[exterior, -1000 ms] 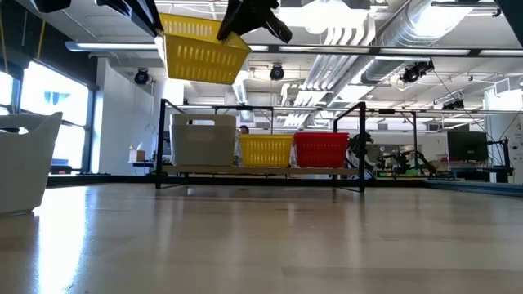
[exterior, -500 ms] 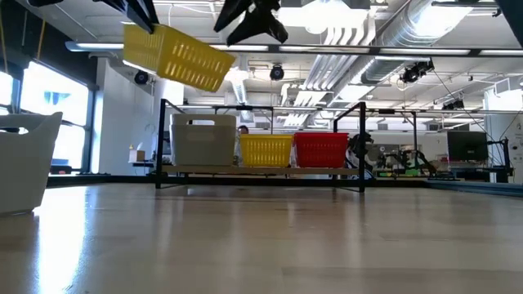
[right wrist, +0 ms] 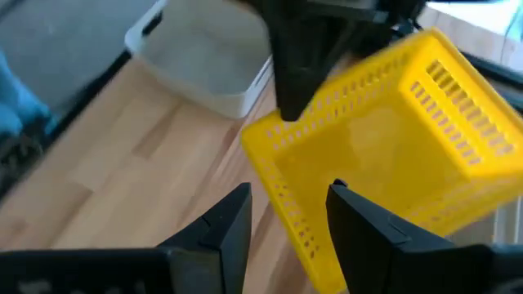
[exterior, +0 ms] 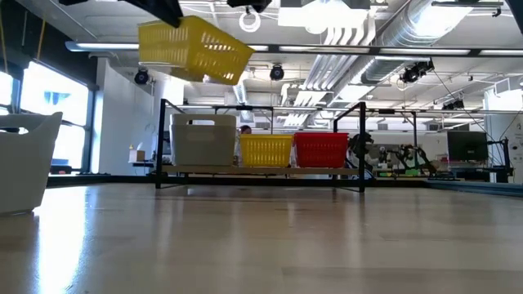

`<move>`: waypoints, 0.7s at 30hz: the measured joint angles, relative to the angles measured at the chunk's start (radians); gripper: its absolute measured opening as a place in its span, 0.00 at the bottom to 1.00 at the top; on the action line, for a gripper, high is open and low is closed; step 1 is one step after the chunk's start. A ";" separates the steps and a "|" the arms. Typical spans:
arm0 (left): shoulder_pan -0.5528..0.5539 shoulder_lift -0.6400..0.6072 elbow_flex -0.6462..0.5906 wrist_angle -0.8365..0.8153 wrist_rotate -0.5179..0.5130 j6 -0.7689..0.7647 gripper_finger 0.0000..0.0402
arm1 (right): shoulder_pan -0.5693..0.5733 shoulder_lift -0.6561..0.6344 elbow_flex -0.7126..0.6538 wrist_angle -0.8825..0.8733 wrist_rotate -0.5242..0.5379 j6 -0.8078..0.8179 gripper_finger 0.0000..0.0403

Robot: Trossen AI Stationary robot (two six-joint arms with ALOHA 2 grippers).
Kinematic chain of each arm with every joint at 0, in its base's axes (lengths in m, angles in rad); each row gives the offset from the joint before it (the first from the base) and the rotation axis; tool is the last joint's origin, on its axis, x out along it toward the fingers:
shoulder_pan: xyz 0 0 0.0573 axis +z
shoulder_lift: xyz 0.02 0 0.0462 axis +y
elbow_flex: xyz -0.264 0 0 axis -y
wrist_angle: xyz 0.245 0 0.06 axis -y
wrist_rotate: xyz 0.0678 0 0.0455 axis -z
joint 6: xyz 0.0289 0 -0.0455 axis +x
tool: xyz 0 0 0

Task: Stack baskets on shelf by color
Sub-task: Stack the yellow bin on the yellow bins on the shelf

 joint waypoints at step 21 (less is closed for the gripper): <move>0.113 -0.002 0.000 0.233 0.088 0.076 0.00 | 0.022 0.001 0.000 -0.141 0.104 -0.227 0.35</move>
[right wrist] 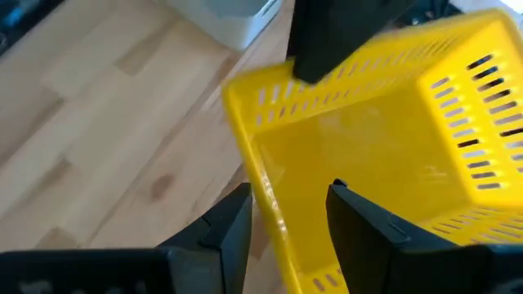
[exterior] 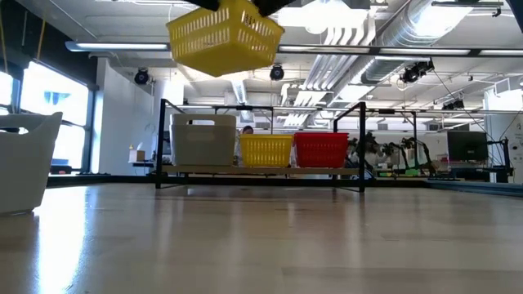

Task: Stack baskets on shelf by color
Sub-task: Stack the yellow bin on the yellow bins on the shelf

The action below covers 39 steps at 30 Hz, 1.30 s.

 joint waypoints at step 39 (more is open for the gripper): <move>0.073 -0.010 0.000 0.052 -0.357 -0.500 0.37 | -0.102 0.002 -0.001 -0.131 0.218 0.210 0.00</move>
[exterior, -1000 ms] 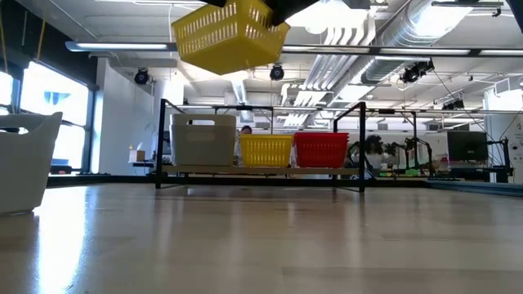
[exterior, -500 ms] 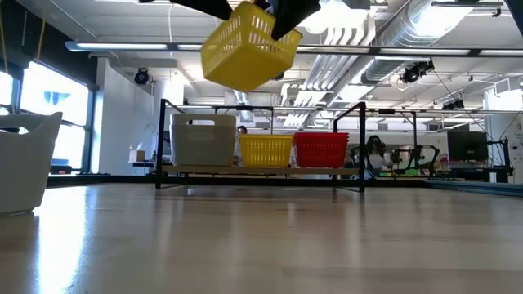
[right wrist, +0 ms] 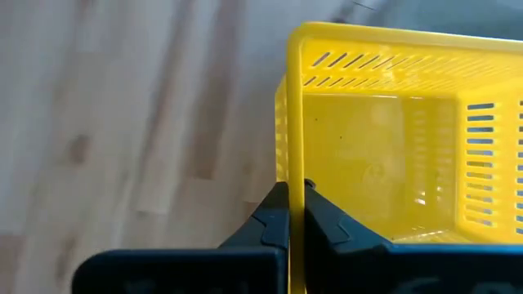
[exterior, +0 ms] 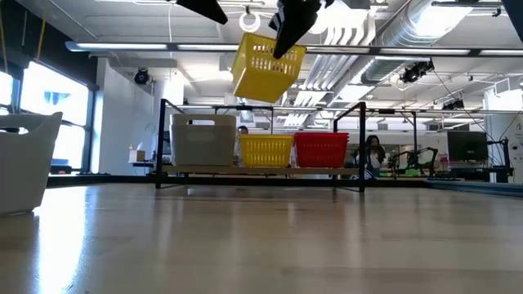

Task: Stack baskets on shelf by color
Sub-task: Stack the yellow bin on the yellow bins on the shelf

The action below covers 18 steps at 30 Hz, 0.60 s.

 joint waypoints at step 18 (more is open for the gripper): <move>0.081 -0.146 0.001 -0.001 -0.070 0.000 0.34 | -0.123 0.000 -0.085 0.218 0.176 0.186 0.00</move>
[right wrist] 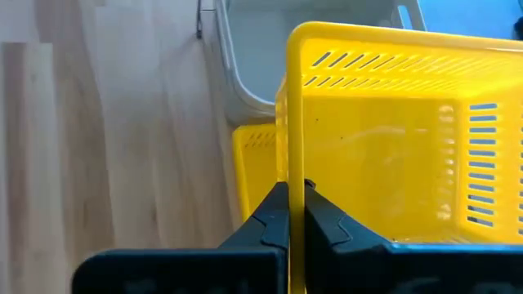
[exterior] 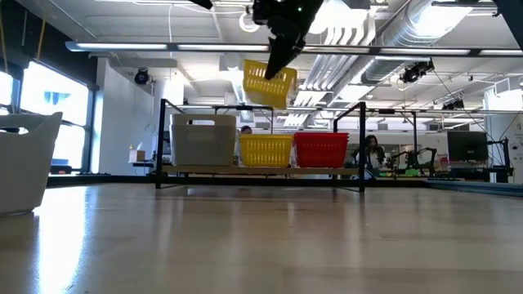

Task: Stack baskets on shelf by color
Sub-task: Stack the yellow bin on the yellow bins on the shelf

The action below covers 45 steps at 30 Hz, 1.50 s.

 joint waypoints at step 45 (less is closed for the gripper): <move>0.207 -0.076 -0.001 -0.008 0.122 0.069 0.34 | -0.076 0.001 -0.337 0.316 -0.050 -0.147 0.00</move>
